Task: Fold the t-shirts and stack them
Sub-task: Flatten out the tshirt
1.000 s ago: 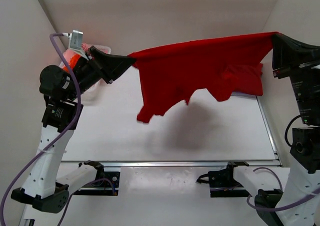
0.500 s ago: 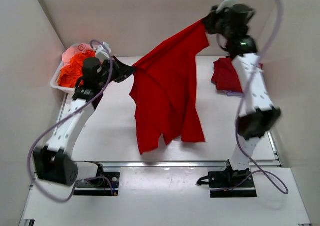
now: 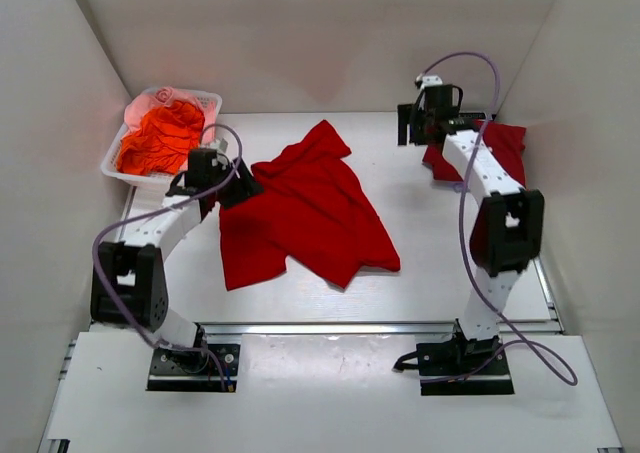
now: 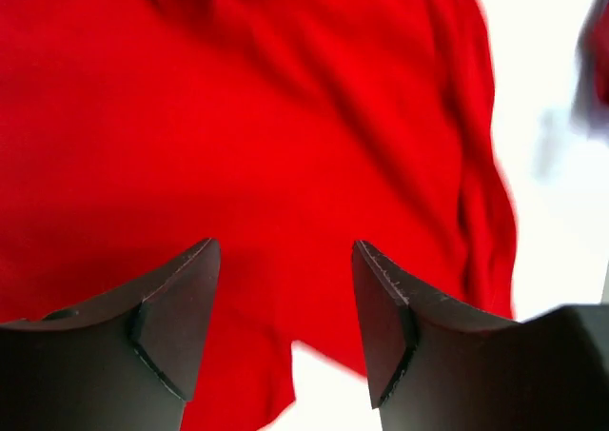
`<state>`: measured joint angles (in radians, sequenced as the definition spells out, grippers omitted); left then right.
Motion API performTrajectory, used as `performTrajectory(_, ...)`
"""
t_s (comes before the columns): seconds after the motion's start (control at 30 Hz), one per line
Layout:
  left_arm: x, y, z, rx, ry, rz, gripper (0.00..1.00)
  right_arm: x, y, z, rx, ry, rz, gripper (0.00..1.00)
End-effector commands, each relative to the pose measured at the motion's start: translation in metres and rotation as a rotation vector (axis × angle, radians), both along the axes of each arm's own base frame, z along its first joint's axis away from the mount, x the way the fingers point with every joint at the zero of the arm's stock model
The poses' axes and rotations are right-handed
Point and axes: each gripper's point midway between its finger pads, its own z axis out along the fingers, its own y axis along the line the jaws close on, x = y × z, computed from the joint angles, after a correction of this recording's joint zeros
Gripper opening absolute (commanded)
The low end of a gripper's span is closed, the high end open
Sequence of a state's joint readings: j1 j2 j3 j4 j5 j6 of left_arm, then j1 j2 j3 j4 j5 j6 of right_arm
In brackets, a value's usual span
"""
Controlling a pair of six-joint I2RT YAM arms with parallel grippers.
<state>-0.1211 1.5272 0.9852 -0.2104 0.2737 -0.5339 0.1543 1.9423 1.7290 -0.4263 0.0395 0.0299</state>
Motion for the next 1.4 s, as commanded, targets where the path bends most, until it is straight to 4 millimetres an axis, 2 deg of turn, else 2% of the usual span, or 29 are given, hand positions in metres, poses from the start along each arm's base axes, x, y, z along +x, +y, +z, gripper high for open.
performTrajectory(0.0,-0.051,-0.013,-0.027,0.043,0.059,-0.103,0.69,-0.058,0.040,0.026,0.034,-0.073,0.111,0.61)
performTrajectory(0.03,-0.063,-0.010,-0.036,0.059,0.083,-0.112,0.68,-0.082,0.052,0.015,0.037,-0.044,0.142,0.57)
performTrajectory(0.13,-0.089,-0.001,-0.059,0.095,0.138,-0.135,0.69,-0.137,0.069,-0.025,0.067,0.086,0.191,0.59)
performTrajectory(0.2,-0.110,0.008,-0.078,0.110,0.198,-0.128,0.70,-0.166,0.076,-0.049,0.081,0.151,0.195,0.68)
performTrajectory(0.27,-0.114,0.010,-0.078,0.119,0.183,-0.129,0.70,-0.193,0.077,-0.079,0.128,0.226,0.202,0.73)
performTrajectory(0.33,-0.119,0.014,-0.080,0.141,0.180,-0.120,0.72,-0.203,0.073,-0.095,0.176,0.268,0.181,0.78)
performTrajectory(0.43,-0.123,0.020,-0.086,0.163,0.198,-0.113,0.72,-0.216,0.078,-0.116,0.203,0.329,0.212,0.77)
performTrajectory(0.57,-0.122,0.032,-0.088,0.233,0.214,-0.096,0.73,-0.224,0.091,-0.130,0.239,0.400,0.263,0.61)
performTrajectory(0.6,-0.123,0.034,-0.089,0.242,0.222,-0.092,0.72,-0.229,0.095,-0.134,0.240,0.425,0.277,0.48)
performTrajectory(0.63,-0.124,0.034,-0.088,0.246,0.222,-0.099,0.73,-0.228,0.095,-0.132,0.243,0.423,0.276,0.32)
performTrajectory(0.67,-0.123,0.034,-0.086,0.247,0.214,-0.092,0.73,-0.232,0.097,-0.133,0.240,0.431,0.280,0.23)
performTrajectory(0.7,-0.125,0.035,-0.088,0.253,0.221,-0.096,0.72,-0.233,0.100,-0.131,0.239,0.428,0.284,0.05)
performTrajectory(0.73,-0.127,0.036,-0.091,0.266,0.225,-0.092,0.71,-0.233,0.100,-0.130,0.224,0.422,0.286,0.00)
performTrajectory(0.77,-0.129,0.037,-0.093,0.277,0.237,-0.092,0.57,-0.230,0.096,-0.126,0.214,0.413,0.272,0.00)
performTrajectory(0.8,-0.130,0.039,-0.096,0.290,0.244,-0.097,0.25,-0.223,0.090,-0.121,0.168,0.392,0.252,0.00)
performTrajectory(0.83,-0.129,0.039,-0.095,0.284,0.248,-0.091,0.09,-0.215,0.080,-0.117,0.133,0.374,0.239,0.00)
performTrajectory(0.87,-0.132,0.039,-0.100,0.288,0.265,-0.095,0.00,-0.199,0.068,-0.107,0.057,0.334,0.206,0.00)
performTrajectory(0.93,-0.133,0.039,-0.102,0.287,0.279,-0.098,0.00,-0.161,0.030,-0.076,-0.024,0.239,0.091,0.00)
performTrajectory(0.97,-0.135,0.037,-0.104,0.287,0.284,-0.107,0.00,-0.134,0.008,-0.052,-0.035,0.169,0.016,0.00)
performTrajectory(1.0,-0.134,0.038,-0.103,0.285,0.280,-0.097,0.00,-0.114,0.000,-0.027,-0.019,0.081,-0.018,0.00)
performTrajectory(1.03,-0.133,0.038,-0.101,0.281,0.272,-0.098,0.00,-0.096,-0.023,-0.010,0.006,0.009,-0.084,0.00)
performTrajectory(1.1,-0.133,0.038,-0.100,0.286,0.264,-0.092,0.00,-0.074,-0.063,0.021,0.042,-0.116,-0.216,0.10)
performTrajectory(1.17,-0.136,0.039,-0.101,0.285,0.258,-0.092,0.00,-0.067,-0.086,0.034,0.063,-0.193,-0.271,0.58)
performTrajectory(1.2,-0.134,0.038,-0.097,0.279,0.246,-0.090,0.00,-0.070,-0.086,0.032,0.074,-0.187,-0.262,0.74)
performTrajectory(1.23,-0.134,0.039,-0.096,0.274,0.233,-0.082,0.00,-0.079,-0.077,0.016,0.099,-0.135,-0.227,0.81)
performTrajectory(1.27,-0.134,0.038,-0.095,0.271,0.231,-0.084,0.00,-0.086,-0.071,0.019,0.107,-0.141,-0.214,0.76)
performTrajectory(1.3,-0.133,0.038,-0.095,0.267,0.232,-0.080,0.03,-0.096,-0.063,0.004,0.127,-0.101,-0.203,0.72)
performTrajectory(1.33,-0.135,0.039,-0.096,0.270,0.238,-0.084,0.11,-0.103,-0.056,-0.001,0.153,-0.086,-0.198,0.67)
performTrajectory(1.37,-0.134,0.038,-0.094,0.263,0.233,-0.086,0.15,-0.118,-0.040,-0.017,0.197,-0.038,-0.155,0.63)
